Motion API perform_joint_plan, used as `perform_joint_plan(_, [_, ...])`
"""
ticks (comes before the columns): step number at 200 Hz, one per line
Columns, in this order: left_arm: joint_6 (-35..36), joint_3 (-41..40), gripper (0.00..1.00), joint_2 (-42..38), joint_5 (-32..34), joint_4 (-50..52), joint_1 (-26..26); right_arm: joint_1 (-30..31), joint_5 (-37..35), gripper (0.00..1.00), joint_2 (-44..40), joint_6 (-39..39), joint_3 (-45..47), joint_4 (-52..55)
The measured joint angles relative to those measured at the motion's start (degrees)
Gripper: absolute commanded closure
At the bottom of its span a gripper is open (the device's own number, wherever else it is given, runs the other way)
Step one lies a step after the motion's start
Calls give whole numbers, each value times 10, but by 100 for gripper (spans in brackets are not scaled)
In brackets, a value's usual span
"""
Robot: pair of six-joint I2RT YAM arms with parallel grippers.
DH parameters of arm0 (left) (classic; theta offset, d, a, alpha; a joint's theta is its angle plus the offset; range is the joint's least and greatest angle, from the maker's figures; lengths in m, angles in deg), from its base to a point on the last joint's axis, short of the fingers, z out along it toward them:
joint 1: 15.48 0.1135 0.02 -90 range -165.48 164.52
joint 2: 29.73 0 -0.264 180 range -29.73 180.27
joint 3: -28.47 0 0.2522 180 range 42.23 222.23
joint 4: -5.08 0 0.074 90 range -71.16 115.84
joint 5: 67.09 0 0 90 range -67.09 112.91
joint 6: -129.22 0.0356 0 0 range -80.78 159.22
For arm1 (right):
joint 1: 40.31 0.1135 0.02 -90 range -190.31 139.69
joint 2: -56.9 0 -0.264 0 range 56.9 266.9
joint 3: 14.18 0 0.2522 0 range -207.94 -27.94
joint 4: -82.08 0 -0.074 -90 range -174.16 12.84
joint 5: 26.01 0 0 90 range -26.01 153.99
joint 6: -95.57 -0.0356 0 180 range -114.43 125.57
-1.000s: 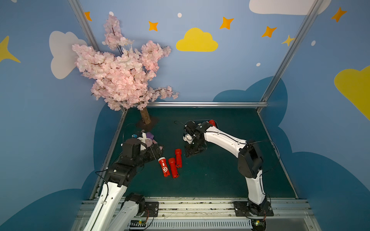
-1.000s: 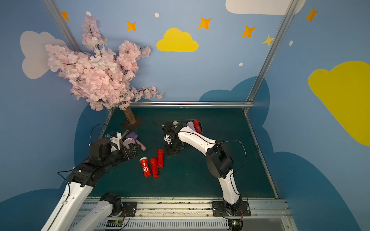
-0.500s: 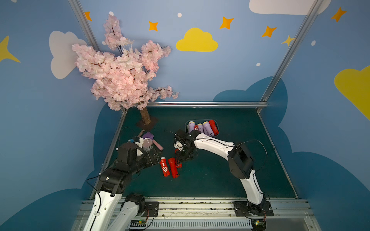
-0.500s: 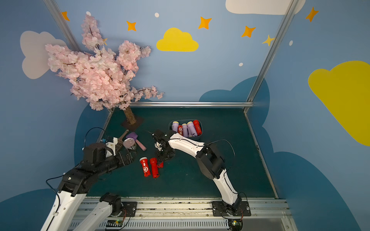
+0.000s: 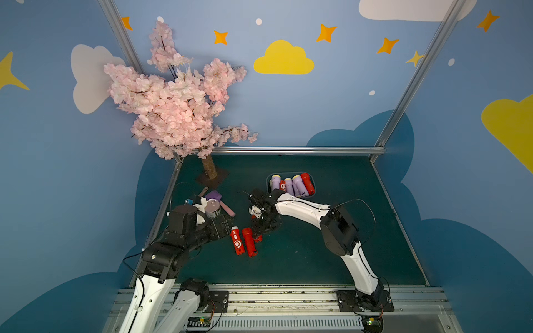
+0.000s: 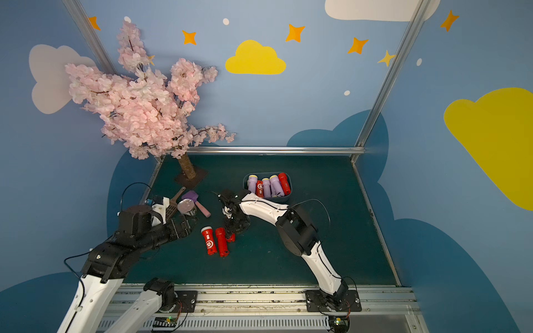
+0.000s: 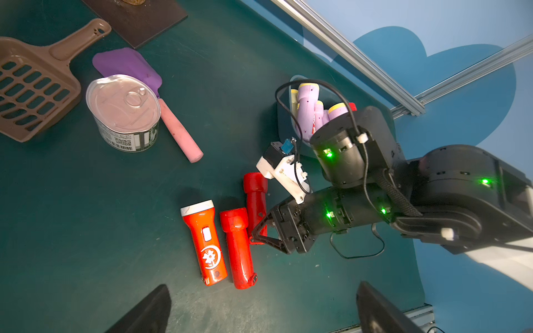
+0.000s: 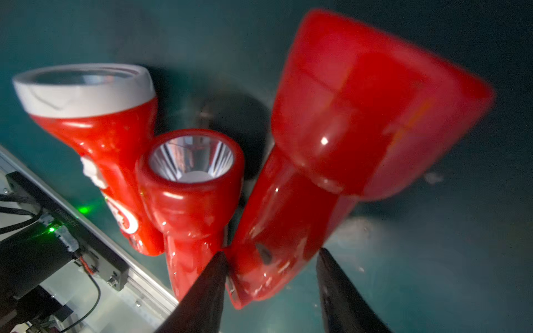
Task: Put the flashlights into the storage boxes
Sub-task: Pick up the flashlight from the center of the board.
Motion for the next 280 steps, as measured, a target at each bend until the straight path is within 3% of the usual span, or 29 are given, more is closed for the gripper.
perform_joint_plan(55, [3,0,1,8,1,0,0,-5,-7,57,23,0,-16,5])
perform_joint_plan(122, [6,0,1,41,1,-27,0,-19,-13,76,23,19,-18,25])
perform_joint_plan(215, [8,0,1,110,-6,-109,0,-40,-68,79,-45,53,4,105])
perform_joint_plan(280, [15,0,1,185,-16,-183,0,-99,-103,79,-101,71,-41,170])
